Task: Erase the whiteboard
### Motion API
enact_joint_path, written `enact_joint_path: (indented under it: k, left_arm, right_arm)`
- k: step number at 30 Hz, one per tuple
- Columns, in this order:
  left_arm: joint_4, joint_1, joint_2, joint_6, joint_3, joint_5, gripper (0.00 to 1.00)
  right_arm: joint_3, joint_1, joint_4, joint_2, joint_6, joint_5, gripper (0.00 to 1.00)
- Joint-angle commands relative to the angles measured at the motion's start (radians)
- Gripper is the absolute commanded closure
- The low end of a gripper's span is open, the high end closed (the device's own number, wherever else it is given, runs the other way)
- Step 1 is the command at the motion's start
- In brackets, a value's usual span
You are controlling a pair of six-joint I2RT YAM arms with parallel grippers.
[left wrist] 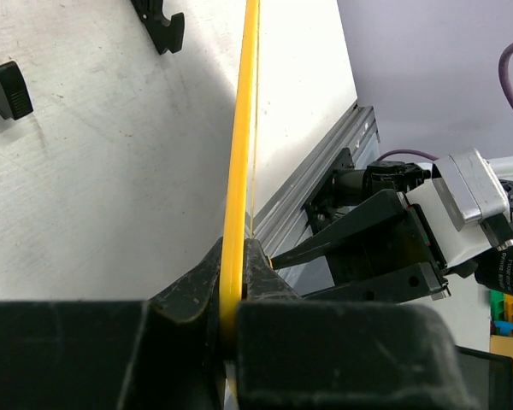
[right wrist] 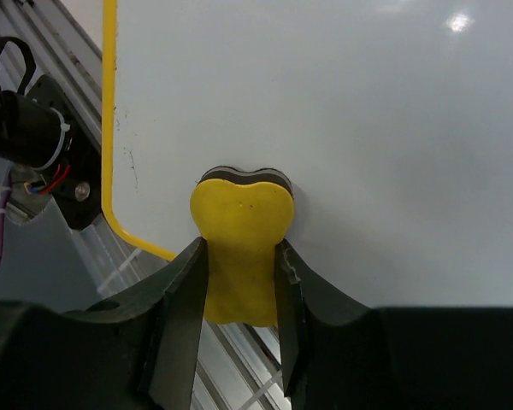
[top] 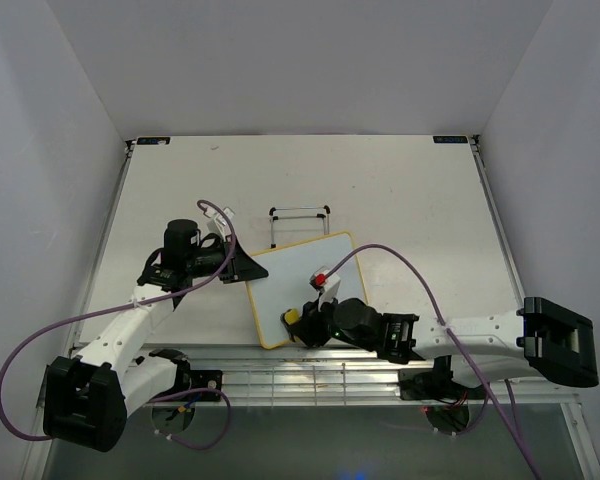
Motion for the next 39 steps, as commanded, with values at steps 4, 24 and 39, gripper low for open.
enact_joint_path:
  k: [4, 24, 39]
  left_arm:
    - [-0.068, -0.031, 0.000, 0.036, 0.012, -0.024, 1.00]
    - [-0.078, -0.041, 0.032, 0.034, 0.018, -0.034, 1.00]
    - [-0.085, -0.041, 0.041, 0.036, 0.021, -0.043, 1.00]
  right_arm:
    - [-0.071, -0.019, -0.118, -0.068, 0.111, 0.297, 0.87]
    - [-0.294, -0.266, 0.082, -0.329, 0.079, -0.037, 0.87]
    - [0.141, 0.182, 0.147, 0.147, 0.135, 0.333, 0.89]
